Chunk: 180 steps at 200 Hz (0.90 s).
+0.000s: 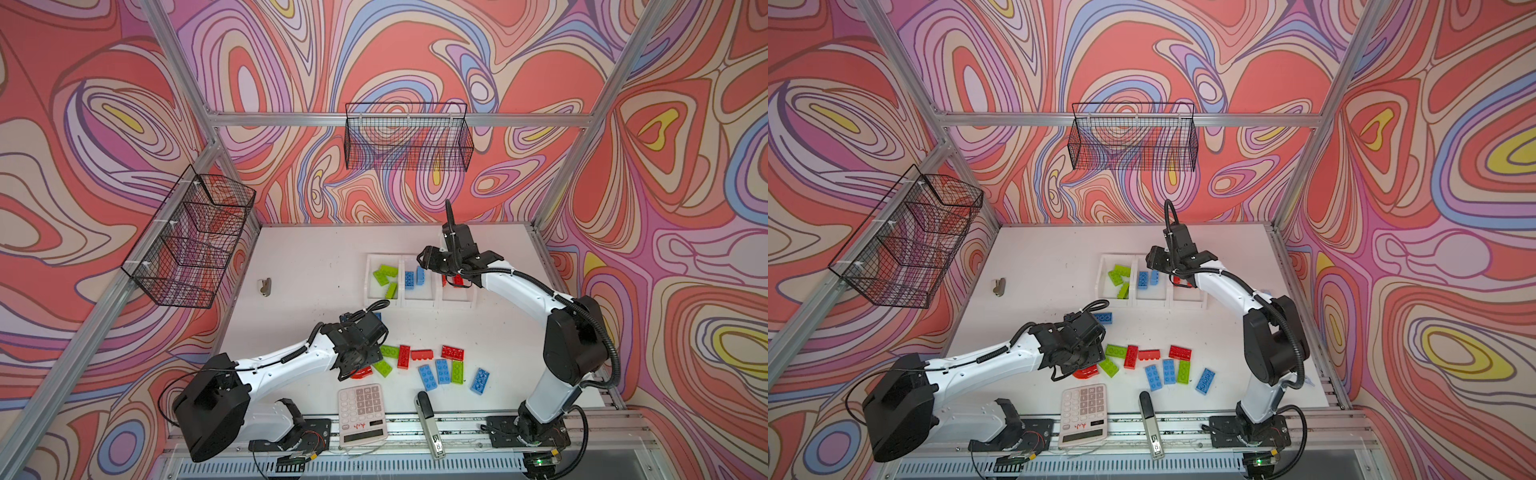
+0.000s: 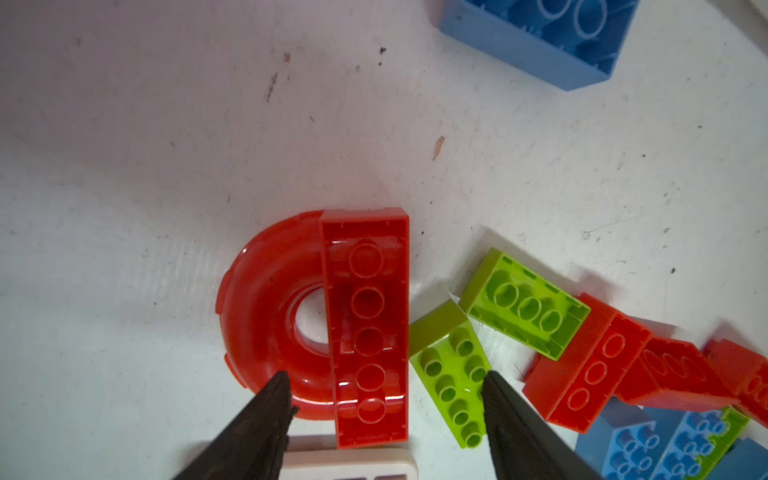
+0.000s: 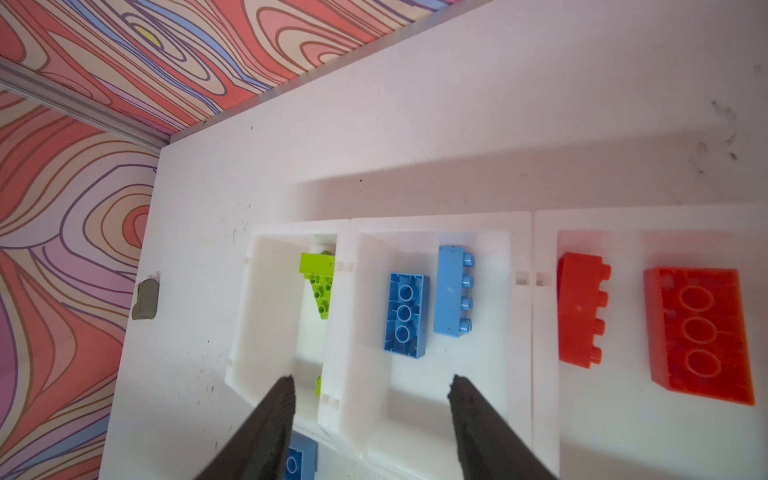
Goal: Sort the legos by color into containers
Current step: 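Grasp the red arch piece with the left gripper while the right gripper withdraws, then lift the red arch piece with the left gripper toward the farthest compartment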
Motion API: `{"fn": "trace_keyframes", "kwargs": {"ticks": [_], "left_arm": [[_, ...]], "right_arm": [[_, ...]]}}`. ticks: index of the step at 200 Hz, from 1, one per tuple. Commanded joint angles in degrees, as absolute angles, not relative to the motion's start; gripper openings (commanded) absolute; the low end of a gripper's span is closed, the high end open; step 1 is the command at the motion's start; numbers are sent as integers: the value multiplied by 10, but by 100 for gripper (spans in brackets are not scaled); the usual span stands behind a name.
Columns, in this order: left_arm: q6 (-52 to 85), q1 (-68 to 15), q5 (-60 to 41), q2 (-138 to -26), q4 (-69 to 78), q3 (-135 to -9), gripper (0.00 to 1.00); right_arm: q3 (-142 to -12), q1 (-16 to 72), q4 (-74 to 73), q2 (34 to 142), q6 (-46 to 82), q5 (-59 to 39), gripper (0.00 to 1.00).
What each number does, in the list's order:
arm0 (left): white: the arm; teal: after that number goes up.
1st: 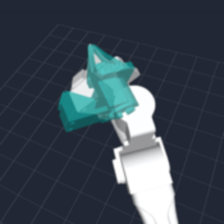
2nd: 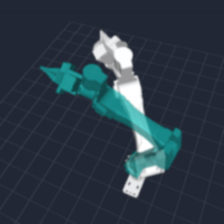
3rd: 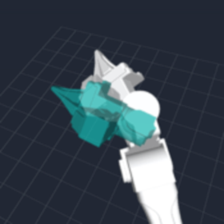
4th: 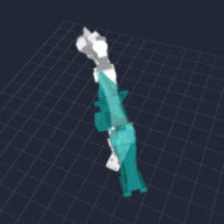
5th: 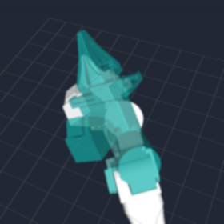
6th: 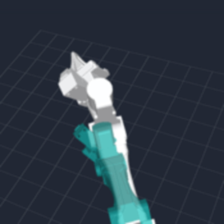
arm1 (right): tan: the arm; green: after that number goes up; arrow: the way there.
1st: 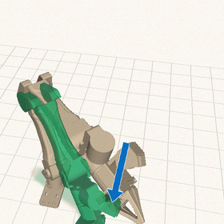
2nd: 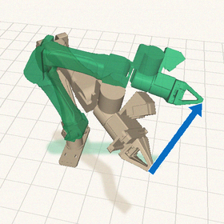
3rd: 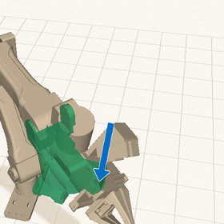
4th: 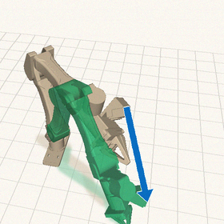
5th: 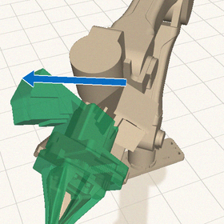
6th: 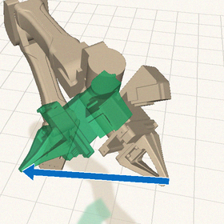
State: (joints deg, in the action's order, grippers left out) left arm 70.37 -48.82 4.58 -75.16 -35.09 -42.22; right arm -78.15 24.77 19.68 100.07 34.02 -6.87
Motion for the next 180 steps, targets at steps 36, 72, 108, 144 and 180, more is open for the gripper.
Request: {"fn": "trace_keyframes", "kwargs": {"ticks": [36,72,108,144,180], "left_arm": [[751,-480,56,-772,-287,-386,69],[749,-464,43,-789,-253,-371,60],[739,-446,36,-789,-227,-355,45],[716,-435,42,-777,-225,-355,33],[666,-432,75,-753,-255,-383,28]], "right_arm": [[-769,241,180,984,357,-69,62],[-777,240,185,990,358,-69,61],[-773,241,187,986,361,-66,61],[-768,240,191,983,363,-61,60],[-767,234,204,977,361,-57,60]]}}
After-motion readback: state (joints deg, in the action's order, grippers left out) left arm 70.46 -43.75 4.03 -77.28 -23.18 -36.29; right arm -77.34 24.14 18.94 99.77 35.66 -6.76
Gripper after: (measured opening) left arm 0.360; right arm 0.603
